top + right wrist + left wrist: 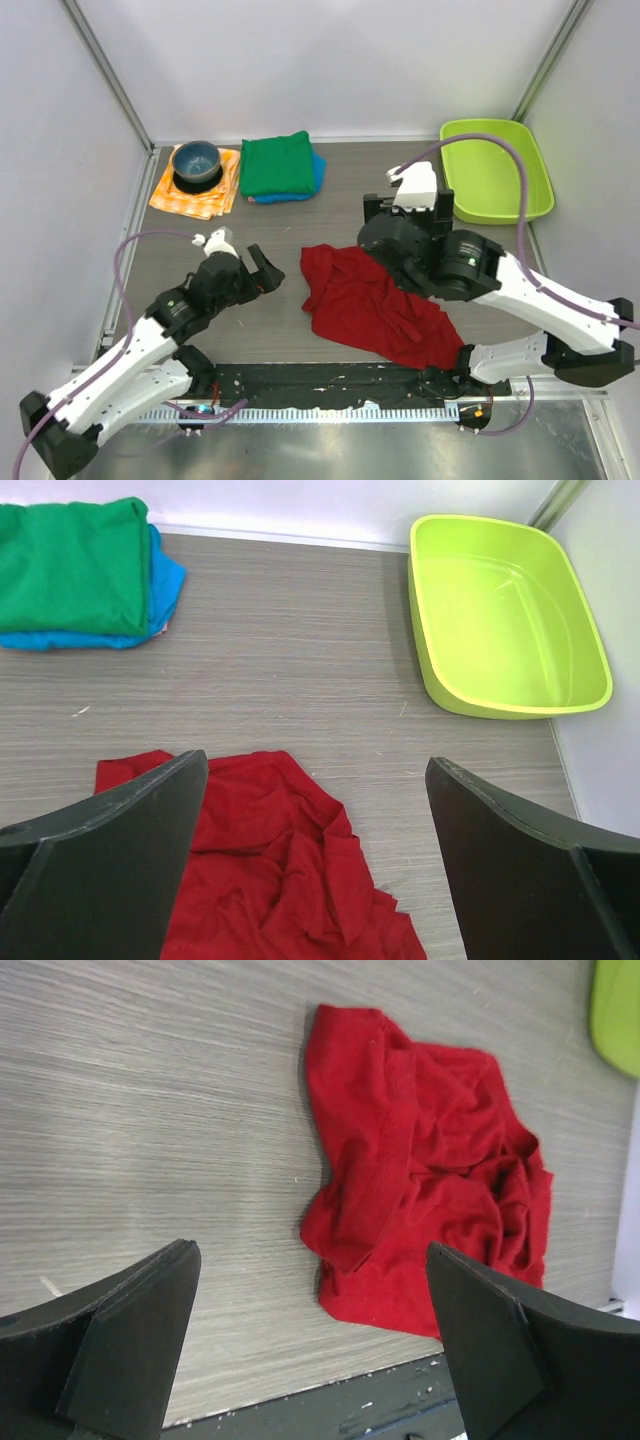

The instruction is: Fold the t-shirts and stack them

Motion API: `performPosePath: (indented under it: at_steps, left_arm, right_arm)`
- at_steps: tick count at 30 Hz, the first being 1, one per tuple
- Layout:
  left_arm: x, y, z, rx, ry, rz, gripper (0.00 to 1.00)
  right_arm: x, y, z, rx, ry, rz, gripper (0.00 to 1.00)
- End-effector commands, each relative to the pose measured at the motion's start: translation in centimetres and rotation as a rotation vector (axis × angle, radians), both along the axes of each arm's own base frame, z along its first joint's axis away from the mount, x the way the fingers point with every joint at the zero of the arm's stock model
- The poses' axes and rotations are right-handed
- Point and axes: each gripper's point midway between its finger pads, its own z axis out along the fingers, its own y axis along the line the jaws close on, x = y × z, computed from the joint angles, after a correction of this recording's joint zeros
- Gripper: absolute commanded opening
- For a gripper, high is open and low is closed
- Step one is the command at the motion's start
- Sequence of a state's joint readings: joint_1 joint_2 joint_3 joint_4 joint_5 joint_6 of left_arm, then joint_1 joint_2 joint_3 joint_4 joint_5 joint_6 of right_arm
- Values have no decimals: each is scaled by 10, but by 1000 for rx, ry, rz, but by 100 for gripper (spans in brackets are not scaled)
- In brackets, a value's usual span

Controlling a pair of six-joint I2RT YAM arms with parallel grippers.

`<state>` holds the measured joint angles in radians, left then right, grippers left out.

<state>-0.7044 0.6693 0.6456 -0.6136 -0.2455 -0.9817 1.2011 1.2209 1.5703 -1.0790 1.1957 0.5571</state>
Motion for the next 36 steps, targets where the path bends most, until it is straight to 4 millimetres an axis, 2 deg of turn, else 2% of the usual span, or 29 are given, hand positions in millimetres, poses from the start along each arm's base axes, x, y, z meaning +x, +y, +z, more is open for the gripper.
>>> performPosePath:
  at_steps: [1, 2, 3, 4, 5, 6, 7, 8, 9, 11, 12, 14, 15, 19, 22, 23, 24, 27, 28, 32, 34, 35, 36]
  left_arm:
    - [17, -44, -10, -77, -9, -124, 99]
    - [21, -52, -22, -63, 21, -138, 99]
    - [27, -62, -23, -72, 13, -161, 99]
    - [32, -70, -19, -67, 9, -182, 98]
    - [36, -75, -38, -21, 61, -188, 98]
    - [43, -85, -31, -28, 42, -212, 97]
    - [44, -92, -33, -28, 51, -228, 97]
    - [48, -96, -49, -4, 86, -228, 96]
    - [54, -105, -43, -26, 65, -237, 91]
    - [56, -117, -49, -37, 90, -268, 87]
    - [62, -124, -54, -38, 93, -270, 81]
    - [59, -136, -55, -66, 112, -309, 75]
    - [58, -142, -59, -67, 126, -323, 69]
    - [47, -153, -67, -65, 155, -363, 64]
    - [38, -156, -72, -59, 172, -383, 58]
    - [36, -157, -73, -57, 173, -387, 54]
    - [32, -156, -76, -53, 182, -391, 45]
    - [22, -153, -77, -43, 193, -398, 42]
    - [20, -152, -71, -47, 179, -401, 43]
    - [9, -135, -71, -10, 182, -380, 48]
    - [3, -126, -73, 11, 192, -378, 56]
    - [4, -119, -73, 33, 180, -353, 65]
    - [2, -114, -75, 45, 183, -346, 69]
  right_arm:
    - [12, 6, -13, -26, -10, -76, 97]
    - [13, 7, -20, -8, 7, -77, 97]
    - [18, 6, -35, -17, 31, -84, 97]
    - [20, 3, -41, -4, 43, -83, 97]
    - [23, 5, -48, 26, 48, -83, 97]
    - [24, 7, -74, 14, 110, -55, 97]
    - [28, -3, -80, 35, 121, -72, 97]
    - [30, -5, -98, 34, 142, -75, 97]
    - [30, -5, -107, 44, 169, -62, 97]
    - [32, -11, -121, 42, 189, -72, 97]
    - [31, -11, -126, 36, 199, -67, 97]
    - [31, -14, -133, 18, 208, -76, 97]
    - [31, -14, -135, 12, 210, -77, 97]
    - [30, -18, -141, 3, 218, -85, 97]
    - [31, -19, -144, 5, 221, -84, 97]
    - [32, -18, -145, 10, 220, -82, 97]
    - [32, -18, -146, 8, 222, -81, 97]
    - [32, -16, -151, 7, 234, -77, 97]
    - [32, -15, -152, 8, 234, -76, 97]
    - [30, -13, -155, 20, 243, -64, 97]
    - [30, -12, -156, 25, 250, -57, 97]
    - [29, -10, -156, 31, 255, -51, 97]
    - [29, -10, -158, 30, 259, -49, 97]
